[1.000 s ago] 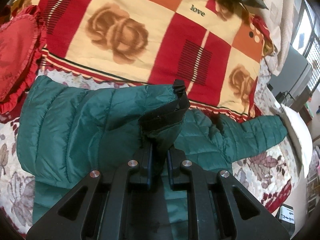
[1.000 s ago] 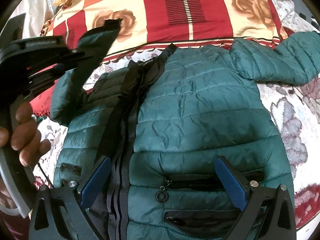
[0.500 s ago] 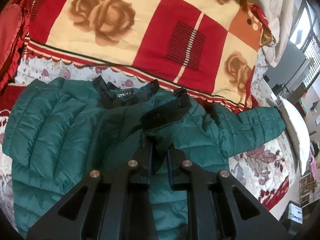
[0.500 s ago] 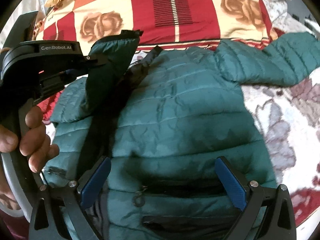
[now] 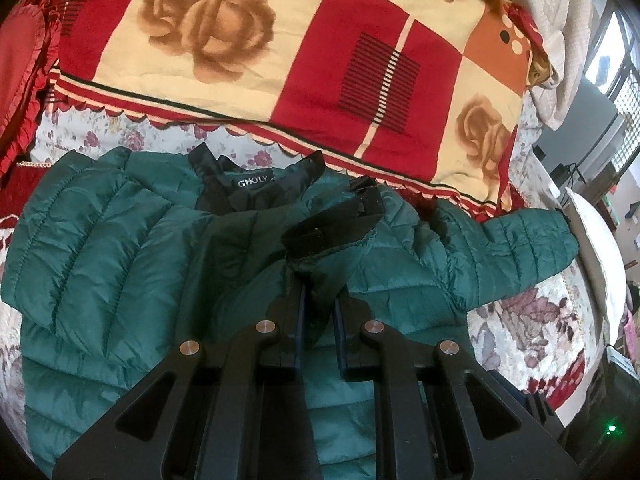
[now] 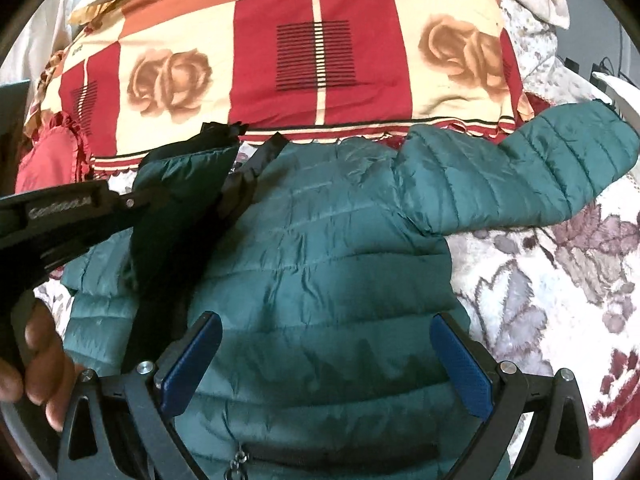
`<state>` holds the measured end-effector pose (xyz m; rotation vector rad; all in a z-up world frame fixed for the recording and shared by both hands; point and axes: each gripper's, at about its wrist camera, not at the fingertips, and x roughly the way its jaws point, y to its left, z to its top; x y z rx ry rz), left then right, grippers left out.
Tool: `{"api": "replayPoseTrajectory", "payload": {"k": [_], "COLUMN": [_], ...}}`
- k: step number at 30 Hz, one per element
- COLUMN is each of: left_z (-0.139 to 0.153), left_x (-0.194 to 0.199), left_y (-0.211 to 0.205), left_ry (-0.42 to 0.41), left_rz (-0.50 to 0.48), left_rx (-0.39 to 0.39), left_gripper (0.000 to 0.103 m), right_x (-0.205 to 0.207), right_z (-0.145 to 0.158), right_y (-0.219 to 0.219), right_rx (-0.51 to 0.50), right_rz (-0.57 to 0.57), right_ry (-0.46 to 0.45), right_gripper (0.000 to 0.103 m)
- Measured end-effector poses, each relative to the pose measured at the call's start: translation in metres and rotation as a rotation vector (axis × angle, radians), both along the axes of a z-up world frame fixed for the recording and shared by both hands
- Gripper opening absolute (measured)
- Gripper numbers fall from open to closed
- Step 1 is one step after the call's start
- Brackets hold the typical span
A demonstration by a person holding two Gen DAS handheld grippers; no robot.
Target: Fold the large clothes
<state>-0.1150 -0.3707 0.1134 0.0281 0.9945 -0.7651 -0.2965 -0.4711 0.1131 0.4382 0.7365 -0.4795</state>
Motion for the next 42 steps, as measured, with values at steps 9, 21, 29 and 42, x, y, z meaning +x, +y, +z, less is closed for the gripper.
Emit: {"api": "replayPoseTrajectory", "payload": {"k": [9, 21, 29, 42], "left_z": [-0.013, -0.028, 0.014, 0.001], "left_x": [-0.006, -0.001, -0.011, 0.047], "left_y": [-0.015, -0.007, 0.034, 0.17], "left_ry": [0.031, 0.18, 0.223, -0.039], "left_rz": [-0.016, -0.028, -0.075, 0.267], "left_rx": [0.004, -0.073, -0.244, 0.044], "left_gripper": [0.011, 0.017, 0.068, 0.068], "right_x": [-0.006, -0.002, 0.0, 0.026], "right_z": [-0.006, -0.019, -0.016, 0.007], "right_y": [-0.015, -0.024, -0.017, 0.013], "right_rx": [0.016, 0.054, 0.035, 0.183], "right_rz": [-0.049, -0.064, -0.059, 0.081], "right_ry": [0.014, 0.048, 0.044, -0.095], "right_gripper": [0.103, 0.103, 0.103, 0.103]}}
